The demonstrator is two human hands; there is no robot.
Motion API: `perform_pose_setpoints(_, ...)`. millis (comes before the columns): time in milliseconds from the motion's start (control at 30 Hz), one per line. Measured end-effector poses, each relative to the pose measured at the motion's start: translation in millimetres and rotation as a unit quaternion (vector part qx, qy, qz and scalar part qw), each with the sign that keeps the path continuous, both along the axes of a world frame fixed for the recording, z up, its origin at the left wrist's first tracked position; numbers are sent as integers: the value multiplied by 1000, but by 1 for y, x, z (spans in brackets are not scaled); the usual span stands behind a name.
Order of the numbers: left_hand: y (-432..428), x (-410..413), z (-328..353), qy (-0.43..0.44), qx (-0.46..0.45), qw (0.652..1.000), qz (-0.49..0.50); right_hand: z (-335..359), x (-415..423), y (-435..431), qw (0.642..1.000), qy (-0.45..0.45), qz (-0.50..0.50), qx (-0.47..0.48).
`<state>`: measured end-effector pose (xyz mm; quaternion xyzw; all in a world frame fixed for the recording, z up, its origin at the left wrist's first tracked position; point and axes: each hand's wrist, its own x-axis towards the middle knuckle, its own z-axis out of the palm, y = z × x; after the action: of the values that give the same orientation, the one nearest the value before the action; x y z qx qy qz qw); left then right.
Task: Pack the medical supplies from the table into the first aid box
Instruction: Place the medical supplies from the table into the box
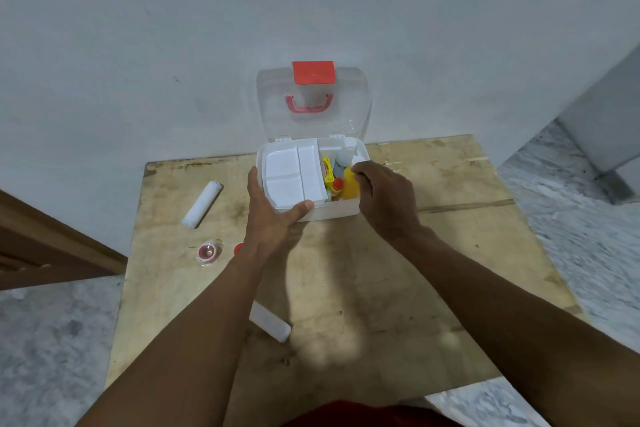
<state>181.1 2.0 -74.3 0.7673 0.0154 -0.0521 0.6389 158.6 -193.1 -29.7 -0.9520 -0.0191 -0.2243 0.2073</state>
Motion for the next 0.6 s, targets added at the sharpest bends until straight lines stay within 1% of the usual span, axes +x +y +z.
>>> perform_pose_setpoints(67,0,-1,2,-2,-8,1000,-2,1,-2,-17,999,-14,-7,28)
perform_pose_setpoints(100,1,-1,2,-2,-12,1000,-1,1,-1,-26,999,0,-5,44)
perform_pose_setpoints(133,1,-1,1,-1,-14,1000,0,3,1,-36,998,33,0,61)
perform_pose_setpoints(200,0,-1,2,1,-14,1000,-1,8,9,-53,988,129,13,80)
perform_pose_setpoints(267,-2,0,2,4,-10,1000,4,15,17,-65,967,233,55,84)
perform_pose_setpoints(333,-1,0,1,6,-8,1000,8,20,28,-70,947,293,108,77)
perform_pose_setpoints(600,0,3,7,29,8,1000,-1,5,73,-80,887,371,246,121)
